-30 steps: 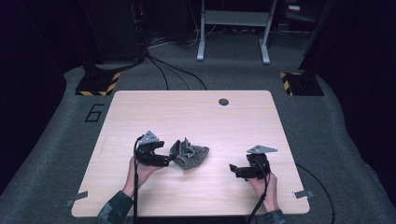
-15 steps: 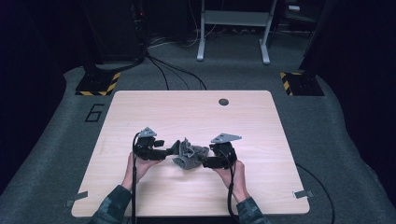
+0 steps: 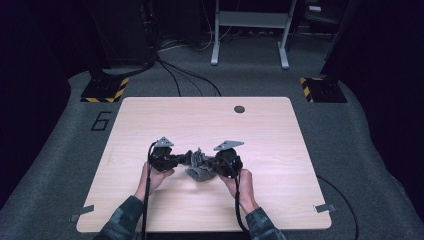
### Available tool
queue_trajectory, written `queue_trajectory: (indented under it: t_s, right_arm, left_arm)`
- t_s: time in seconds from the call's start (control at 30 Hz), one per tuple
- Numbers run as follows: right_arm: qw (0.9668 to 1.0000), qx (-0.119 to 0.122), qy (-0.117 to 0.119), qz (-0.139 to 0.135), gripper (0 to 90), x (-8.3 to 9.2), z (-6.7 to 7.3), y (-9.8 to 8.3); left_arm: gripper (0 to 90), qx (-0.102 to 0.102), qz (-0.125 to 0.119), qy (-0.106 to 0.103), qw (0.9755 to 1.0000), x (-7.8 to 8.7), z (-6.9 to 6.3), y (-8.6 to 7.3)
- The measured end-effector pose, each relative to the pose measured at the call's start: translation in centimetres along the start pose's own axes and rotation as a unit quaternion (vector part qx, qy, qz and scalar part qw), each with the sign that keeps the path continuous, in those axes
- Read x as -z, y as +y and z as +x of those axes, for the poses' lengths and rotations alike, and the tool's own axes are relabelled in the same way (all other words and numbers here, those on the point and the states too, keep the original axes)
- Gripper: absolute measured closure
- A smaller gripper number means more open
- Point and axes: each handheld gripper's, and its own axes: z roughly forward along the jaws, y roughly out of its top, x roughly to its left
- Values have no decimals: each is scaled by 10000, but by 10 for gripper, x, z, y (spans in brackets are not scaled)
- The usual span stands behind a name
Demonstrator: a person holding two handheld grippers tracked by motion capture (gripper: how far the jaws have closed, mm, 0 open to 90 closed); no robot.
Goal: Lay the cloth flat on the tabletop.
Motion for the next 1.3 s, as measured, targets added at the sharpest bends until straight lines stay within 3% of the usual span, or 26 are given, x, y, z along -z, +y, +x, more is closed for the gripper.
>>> queue_trajectory:
  t_s: [0.03, 0.6, 0.8, 1.17, 1.3]
  right_arm:
    - [10000, -43, -42, 23, 879, 0, -2, -2]
    - [9983, -146, -551, -132, 886, 31, -40, -20]
    - [9969, -216, -733, -186, 886, 43, -54, -25]
    - [9930, -488, -1059, -162, 888, 58, -84, -42]
    - [9924, -652, -1040, -81, 886, 59, -96, -52]
  left_arm:
    - [882, -4, 74, 72, 9999, 0, -1, 0]
    - [891, -175, -132, 289, 9993, 17, 5, -2]
    - [891, -210, -72, 370, 9991, 23, 9, -3]
    - [890, -78, -6, 546, 9985, 31, 19, -7]
    - [889, 16, 66, 562, 9984, 32, 23, -8]
